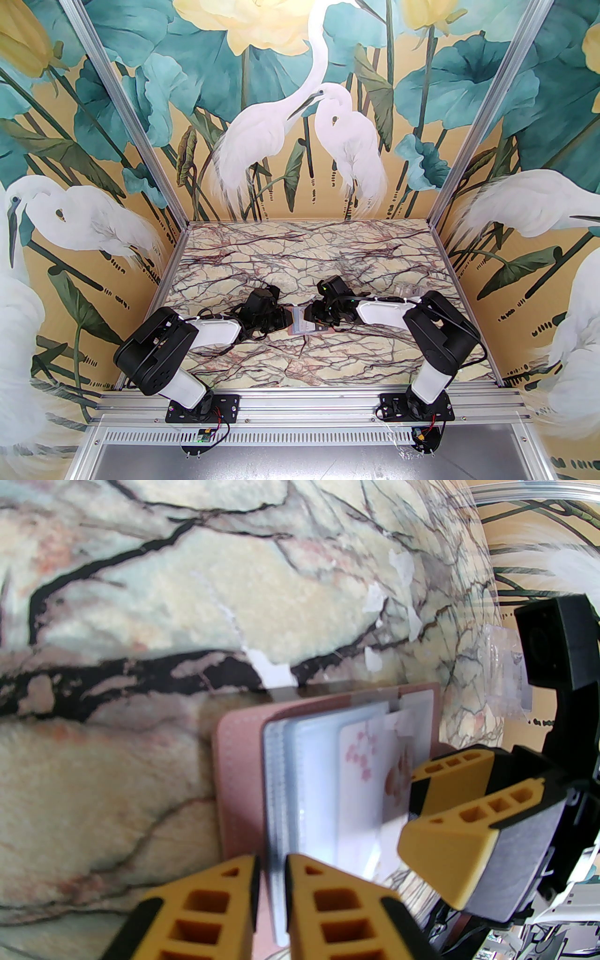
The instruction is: Put the credit cards into the card holder
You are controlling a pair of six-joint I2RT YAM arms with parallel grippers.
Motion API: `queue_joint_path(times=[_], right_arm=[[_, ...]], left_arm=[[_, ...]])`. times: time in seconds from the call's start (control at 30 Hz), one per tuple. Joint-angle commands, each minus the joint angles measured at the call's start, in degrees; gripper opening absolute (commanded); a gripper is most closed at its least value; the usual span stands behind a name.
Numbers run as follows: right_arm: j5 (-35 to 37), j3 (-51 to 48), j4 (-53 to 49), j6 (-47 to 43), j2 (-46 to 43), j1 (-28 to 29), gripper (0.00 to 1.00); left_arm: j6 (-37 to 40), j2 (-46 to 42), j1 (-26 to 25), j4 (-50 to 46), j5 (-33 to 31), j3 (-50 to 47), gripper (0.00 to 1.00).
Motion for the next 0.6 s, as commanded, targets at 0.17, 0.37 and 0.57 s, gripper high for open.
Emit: queue_joint_path(times=[0.17, 0.37, 0.57], right_arm=[[0.5, 1.1, -1.8, -1.4, 0.5, 0.7, 0.42], [0.9, 1.4, -2.5, -1.9, 0.2, 0.8, 0.42], [1.2, 1.3, -3.1, -2.0, -0.3, 0.7, 0.42]], left_arm=[[0.0, 1.9, 0.0, -2.1, -1.6, -1.3, 0.2], [-0.1, 2.0, 0.0, -2.3, -1.7, -1.3, 0.2], [-0.1, 2.0, 0.1, -2.2, -1.6, -1.2, 0.2]])
